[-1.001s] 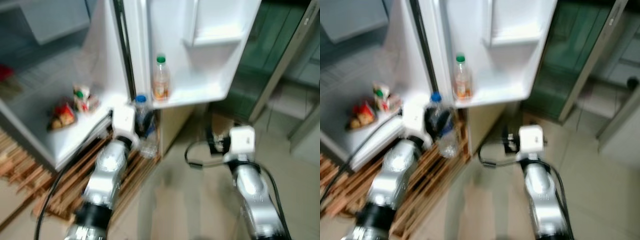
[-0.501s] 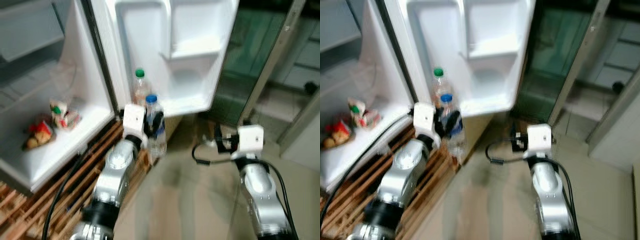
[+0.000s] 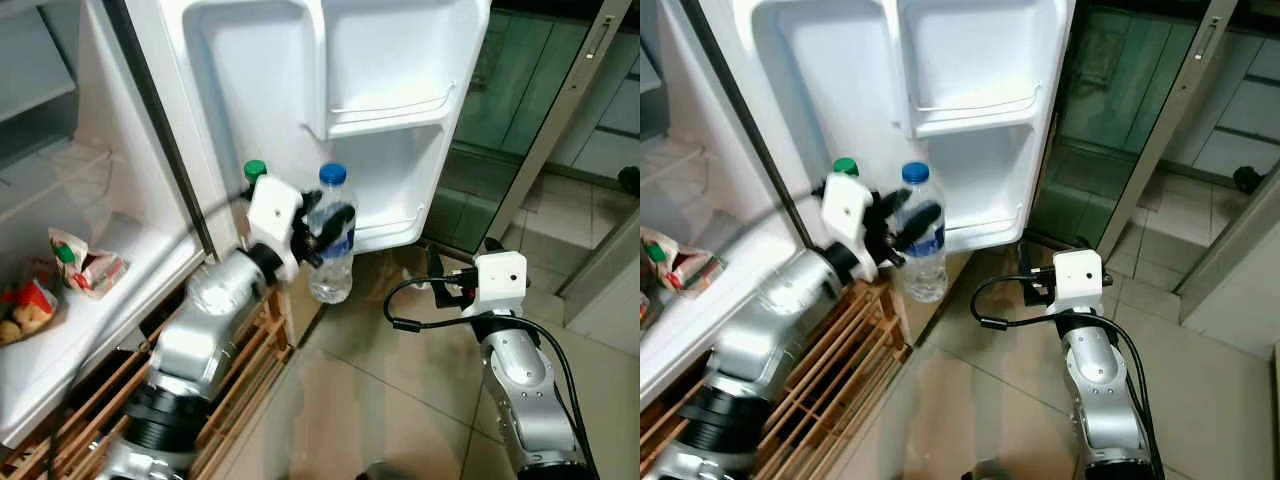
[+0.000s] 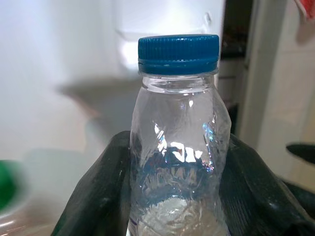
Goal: Restocking fridge
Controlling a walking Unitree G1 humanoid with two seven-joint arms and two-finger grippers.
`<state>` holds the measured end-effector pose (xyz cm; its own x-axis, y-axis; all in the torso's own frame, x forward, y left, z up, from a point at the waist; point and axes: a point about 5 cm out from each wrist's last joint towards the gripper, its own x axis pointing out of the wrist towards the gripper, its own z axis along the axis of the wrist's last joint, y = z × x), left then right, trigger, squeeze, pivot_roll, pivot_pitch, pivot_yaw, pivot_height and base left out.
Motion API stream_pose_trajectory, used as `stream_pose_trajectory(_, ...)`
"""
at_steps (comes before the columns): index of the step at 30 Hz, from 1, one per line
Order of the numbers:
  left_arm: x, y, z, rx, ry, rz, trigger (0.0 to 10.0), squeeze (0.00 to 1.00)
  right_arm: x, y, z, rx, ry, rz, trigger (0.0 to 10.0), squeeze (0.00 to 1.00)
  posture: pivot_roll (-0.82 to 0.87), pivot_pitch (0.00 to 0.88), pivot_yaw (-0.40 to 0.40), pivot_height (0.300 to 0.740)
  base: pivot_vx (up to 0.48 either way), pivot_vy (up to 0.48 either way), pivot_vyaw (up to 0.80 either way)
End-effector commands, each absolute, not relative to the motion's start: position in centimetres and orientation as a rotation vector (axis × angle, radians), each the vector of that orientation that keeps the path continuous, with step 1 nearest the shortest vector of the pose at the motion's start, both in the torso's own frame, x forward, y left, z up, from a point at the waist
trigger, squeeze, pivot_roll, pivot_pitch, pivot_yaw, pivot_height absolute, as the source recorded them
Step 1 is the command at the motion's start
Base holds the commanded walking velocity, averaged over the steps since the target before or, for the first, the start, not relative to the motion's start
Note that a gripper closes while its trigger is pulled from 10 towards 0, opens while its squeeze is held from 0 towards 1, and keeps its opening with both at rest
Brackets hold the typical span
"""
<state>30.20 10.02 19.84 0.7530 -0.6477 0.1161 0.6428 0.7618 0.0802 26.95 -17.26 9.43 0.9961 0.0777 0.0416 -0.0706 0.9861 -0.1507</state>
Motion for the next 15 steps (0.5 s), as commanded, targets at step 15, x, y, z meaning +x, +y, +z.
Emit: stream_pose_trajectory(15,29.97,10.07,20.48,0.028,-0.161,-0.72,10.0,0.0,26.84,-16.6,9.65,-0.144,-0.058,0.104,10.0,0.02,-0.21,0.0,0.029,0.74,0.0,0.0,0.0)
